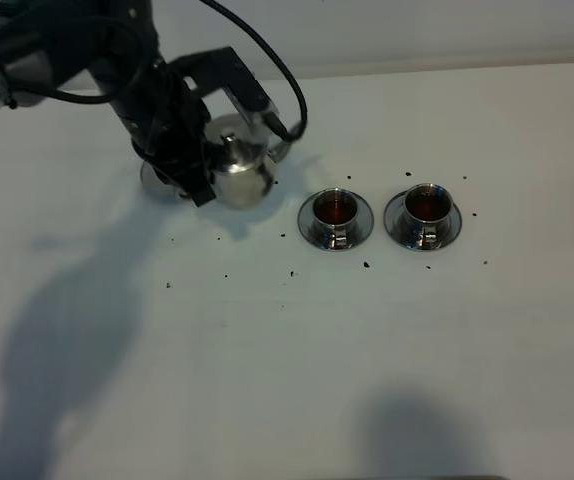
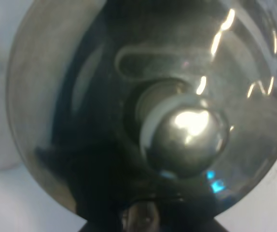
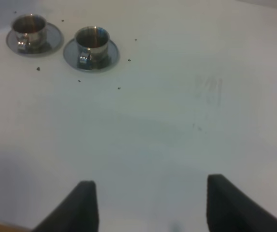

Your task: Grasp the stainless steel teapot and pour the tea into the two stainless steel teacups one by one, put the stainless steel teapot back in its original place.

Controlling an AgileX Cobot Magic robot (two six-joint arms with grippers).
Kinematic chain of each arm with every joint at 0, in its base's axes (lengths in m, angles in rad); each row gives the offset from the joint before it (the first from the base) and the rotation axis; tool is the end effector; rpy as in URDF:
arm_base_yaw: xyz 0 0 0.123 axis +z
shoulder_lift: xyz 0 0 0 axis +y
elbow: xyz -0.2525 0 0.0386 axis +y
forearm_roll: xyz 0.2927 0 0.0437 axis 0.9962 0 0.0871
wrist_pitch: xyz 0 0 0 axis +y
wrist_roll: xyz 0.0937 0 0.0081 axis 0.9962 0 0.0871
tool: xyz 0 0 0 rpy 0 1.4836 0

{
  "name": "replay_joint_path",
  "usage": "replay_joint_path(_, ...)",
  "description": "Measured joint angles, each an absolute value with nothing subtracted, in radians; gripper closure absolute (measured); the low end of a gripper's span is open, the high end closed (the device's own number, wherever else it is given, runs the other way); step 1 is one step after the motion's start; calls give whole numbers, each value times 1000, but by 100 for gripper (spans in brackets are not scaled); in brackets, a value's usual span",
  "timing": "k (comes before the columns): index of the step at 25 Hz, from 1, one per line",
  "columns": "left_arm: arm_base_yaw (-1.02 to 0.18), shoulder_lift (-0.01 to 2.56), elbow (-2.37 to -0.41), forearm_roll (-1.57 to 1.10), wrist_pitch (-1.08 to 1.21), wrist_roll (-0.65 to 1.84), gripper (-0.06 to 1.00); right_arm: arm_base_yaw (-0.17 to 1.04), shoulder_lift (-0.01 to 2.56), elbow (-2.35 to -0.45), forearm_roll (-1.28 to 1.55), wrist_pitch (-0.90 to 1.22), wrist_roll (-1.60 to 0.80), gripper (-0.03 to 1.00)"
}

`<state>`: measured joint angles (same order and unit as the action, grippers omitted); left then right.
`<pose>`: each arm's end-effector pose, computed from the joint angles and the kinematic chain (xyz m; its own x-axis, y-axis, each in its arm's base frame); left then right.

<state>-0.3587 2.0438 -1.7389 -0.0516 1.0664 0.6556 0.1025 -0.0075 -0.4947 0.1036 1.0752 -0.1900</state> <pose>0.4369 -0.1684 0.1939 -0.5114 0.8208 -0.2544 0.8224 0.5533 0.1321 0.0644 0.0152 0.2953 -0.4324 -0.1848 -0.8825 -0.2450 0.9660 -0.0822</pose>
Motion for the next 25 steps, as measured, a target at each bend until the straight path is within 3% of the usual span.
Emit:
replay_joint_path(11,-203,2031,-1739,-41,975,184,72,102,-7,-495,104,1075,-190,48)
replay_joint_path(25,-175,2155,-1767,-92,922,88,72,102,-7,-495,104,1075,-190,48)
